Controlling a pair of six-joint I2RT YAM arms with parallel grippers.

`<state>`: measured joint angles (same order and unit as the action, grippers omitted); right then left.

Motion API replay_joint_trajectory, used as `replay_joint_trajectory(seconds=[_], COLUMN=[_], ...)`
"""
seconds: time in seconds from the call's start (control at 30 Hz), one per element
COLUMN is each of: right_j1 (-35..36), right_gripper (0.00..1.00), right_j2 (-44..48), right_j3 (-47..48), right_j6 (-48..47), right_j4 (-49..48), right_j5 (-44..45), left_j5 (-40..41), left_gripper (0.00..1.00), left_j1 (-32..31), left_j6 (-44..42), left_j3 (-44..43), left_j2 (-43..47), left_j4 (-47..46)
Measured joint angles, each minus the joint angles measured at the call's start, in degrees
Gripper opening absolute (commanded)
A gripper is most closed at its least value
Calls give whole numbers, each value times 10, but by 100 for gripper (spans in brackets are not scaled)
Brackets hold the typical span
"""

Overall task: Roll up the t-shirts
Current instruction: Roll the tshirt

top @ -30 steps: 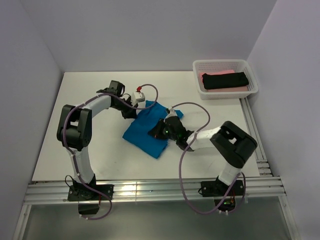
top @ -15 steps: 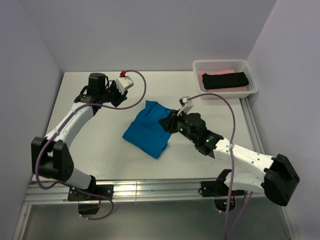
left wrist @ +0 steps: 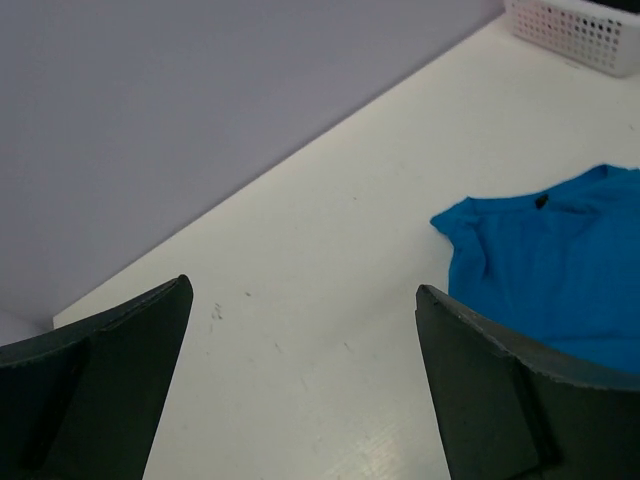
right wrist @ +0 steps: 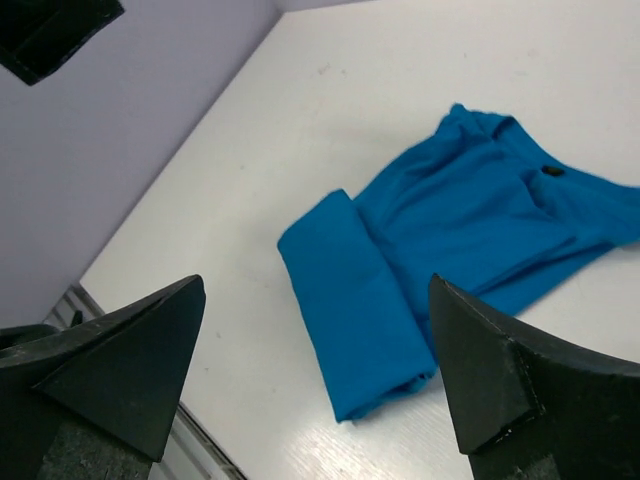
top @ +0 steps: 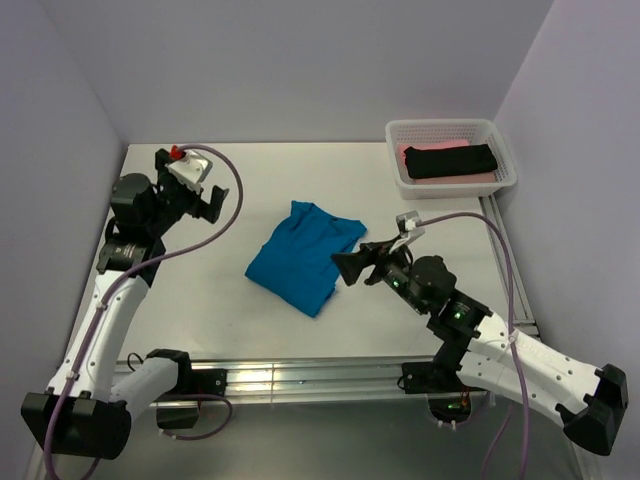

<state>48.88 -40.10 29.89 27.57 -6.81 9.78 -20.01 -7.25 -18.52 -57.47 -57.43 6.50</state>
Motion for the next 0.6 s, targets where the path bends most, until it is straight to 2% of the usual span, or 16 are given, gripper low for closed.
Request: replay_joint_trajectory(seconds=[0.17, 0.27, 0.33, 0.47, 0.6], right_j1=[0, 0, 3, 54, 127], right_gripper=[100, 94, 84, 79, 77], right_j2=[31, 35, 11, -83, -181], right_j3=[-37, -39, -25, 43, 81], right_j6=[6, -4, -11, -26, -40], right_j4=[24, 41, 73, 142, 193], right_j5=[7, -13, -10, 46, 92], left_j5=[-22, -28, -39, -60, -90], left_gripper=[100, 99, 94, 88, 94], left_j1=[-1, -1, -1, -2, -3], left_j6=[-34, -57, -83, -139, -230], left_j3=[30, 65, 87, 163, 275], left_j2=[7, 17, 25, 80, 166], left_j4=[37, 54, 76, 62, 38])
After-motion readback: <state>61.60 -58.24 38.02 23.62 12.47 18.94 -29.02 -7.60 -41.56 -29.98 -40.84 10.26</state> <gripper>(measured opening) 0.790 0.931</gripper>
